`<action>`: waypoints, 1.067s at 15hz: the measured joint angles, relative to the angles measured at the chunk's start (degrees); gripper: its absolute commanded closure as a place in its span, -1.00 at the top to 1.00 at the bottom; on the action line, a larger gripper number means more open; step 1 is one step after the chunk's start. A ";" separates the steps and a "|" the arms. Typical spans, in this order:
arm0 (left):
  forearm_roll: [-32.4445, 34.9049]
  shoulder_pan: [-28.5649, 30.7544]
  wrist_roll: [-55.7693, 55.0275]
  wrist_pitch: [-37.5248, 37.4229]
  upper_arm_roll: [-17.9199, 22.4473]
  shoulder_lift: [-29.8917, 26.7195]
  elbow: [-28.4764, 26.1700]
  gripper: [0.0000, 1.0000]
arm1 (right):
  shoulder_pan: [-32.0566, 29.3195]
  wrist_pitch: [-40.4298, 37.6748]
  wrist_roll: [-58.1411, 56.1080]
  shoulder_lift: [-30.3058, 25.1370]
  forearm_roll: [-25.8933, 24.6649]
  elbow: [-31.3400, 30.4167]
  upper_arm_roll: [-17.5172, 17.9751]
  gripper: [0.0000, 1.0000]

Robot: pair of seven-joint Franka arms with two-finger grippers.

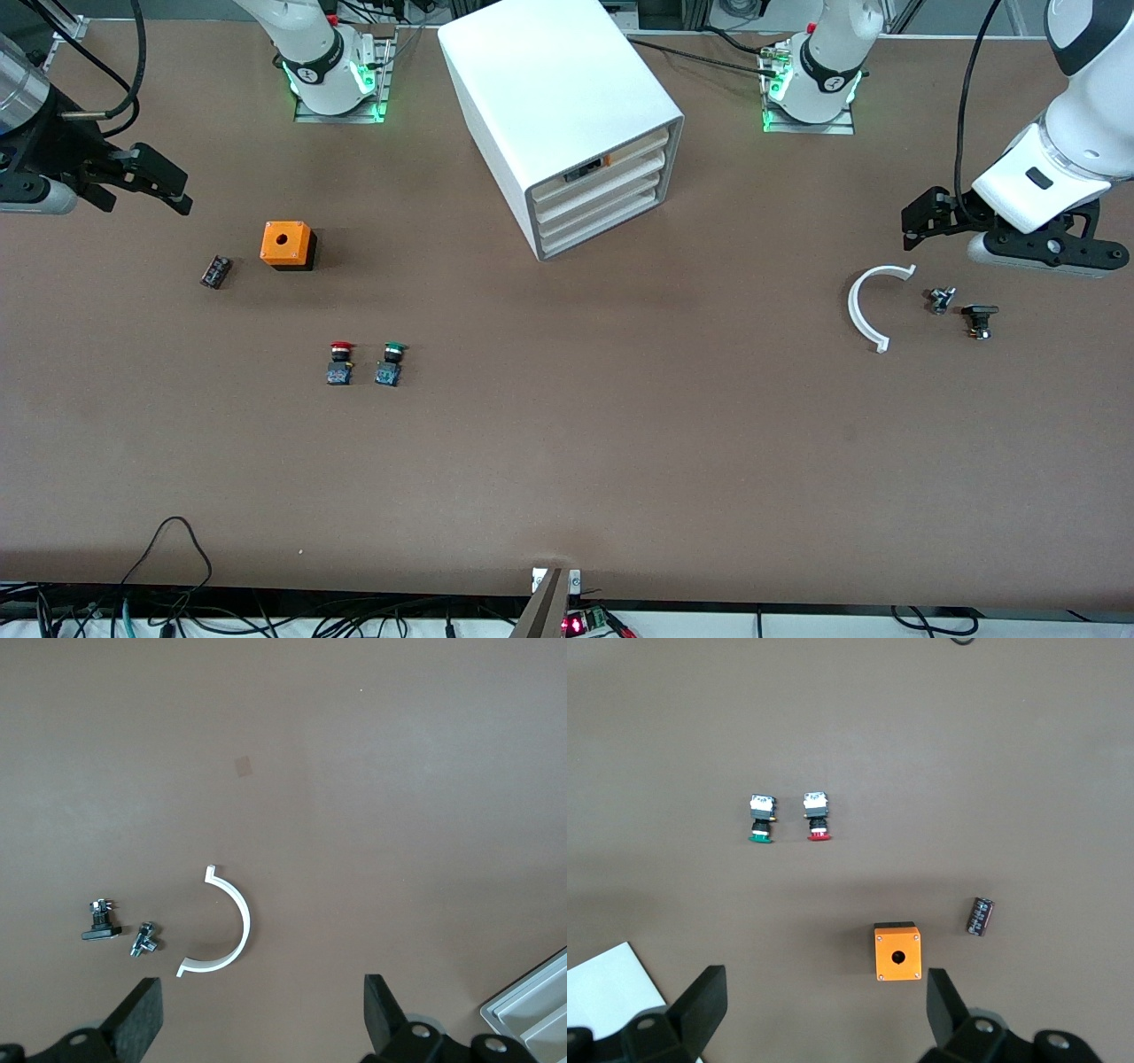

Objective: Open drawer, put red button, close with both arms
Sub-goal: 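Reach the right gripper to the red button while the left gripper reaches the drawer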

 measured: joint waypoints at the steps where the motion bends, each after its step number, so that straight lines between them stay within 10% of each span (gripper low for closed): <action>1: 0.00 0.00 0.00 -0.04 0.00 0.00 0.00 1.00 | 0.00 -0.12 -0.05 0.01 0.00 0.06 0.01 1.00; 16: -6.71 -1.16 0.14 -17.63 -0.39 3.15 -0.05 1.00 | -0.10 3.67 -0.06 11.14 0.56 2.64 0.21 1.00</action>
